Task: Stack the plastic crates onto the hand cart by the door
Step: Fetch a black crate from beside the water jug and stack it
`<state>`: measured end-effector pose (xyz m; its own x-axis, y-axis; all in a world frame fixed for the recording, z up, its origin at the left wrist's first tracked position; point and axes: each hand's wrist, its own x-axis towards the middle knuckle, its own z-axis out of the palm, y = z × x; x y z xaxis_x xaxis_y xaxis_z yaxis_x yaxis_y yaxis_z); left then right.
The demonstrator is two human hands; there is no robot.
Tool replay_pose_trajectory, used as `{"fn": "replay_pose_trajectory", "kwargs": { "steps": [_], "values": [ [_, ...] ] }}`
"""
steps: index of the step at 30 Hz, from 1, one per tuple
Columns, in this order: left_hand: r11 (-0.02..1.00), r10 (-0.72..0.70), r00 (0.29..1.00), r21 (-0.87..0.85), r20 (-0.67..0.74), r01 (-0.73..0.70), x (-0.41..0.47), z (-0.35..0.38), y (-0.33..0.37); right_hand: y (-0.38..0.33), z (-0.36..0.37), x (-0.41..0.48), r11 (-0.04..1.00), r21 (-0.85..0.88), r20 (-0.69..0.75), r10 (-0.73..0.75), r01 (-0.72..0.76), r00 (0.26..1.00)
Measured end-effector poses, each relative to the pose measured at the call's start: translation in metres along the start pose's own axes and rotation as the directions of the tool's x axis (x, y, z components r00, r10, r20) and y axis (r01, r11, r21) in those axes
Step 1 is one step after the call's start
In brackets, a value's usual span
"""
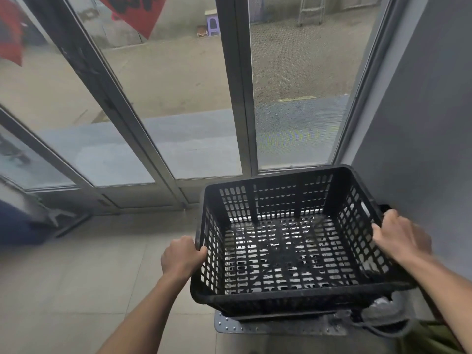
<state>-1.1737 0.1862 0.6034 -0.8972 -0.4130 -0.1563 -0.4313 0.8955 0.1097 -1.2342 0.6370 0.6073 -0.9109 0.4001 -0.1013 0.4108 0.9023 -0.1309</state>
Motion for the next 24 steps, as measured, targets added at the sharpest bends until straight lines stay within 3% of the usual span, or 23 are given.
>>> {"fn": "replay_pose_trajectory", "kwargs": {
  "steps": [24],
  "values": [
    [1.0,0.005,1.0,-0.001,-0.018,-0.005,-0.001,0.002,0.013,0.009,0.021,0.021,1.0,-0.012,-0.009,-0.014,0.014,1.0]
  ]
}}
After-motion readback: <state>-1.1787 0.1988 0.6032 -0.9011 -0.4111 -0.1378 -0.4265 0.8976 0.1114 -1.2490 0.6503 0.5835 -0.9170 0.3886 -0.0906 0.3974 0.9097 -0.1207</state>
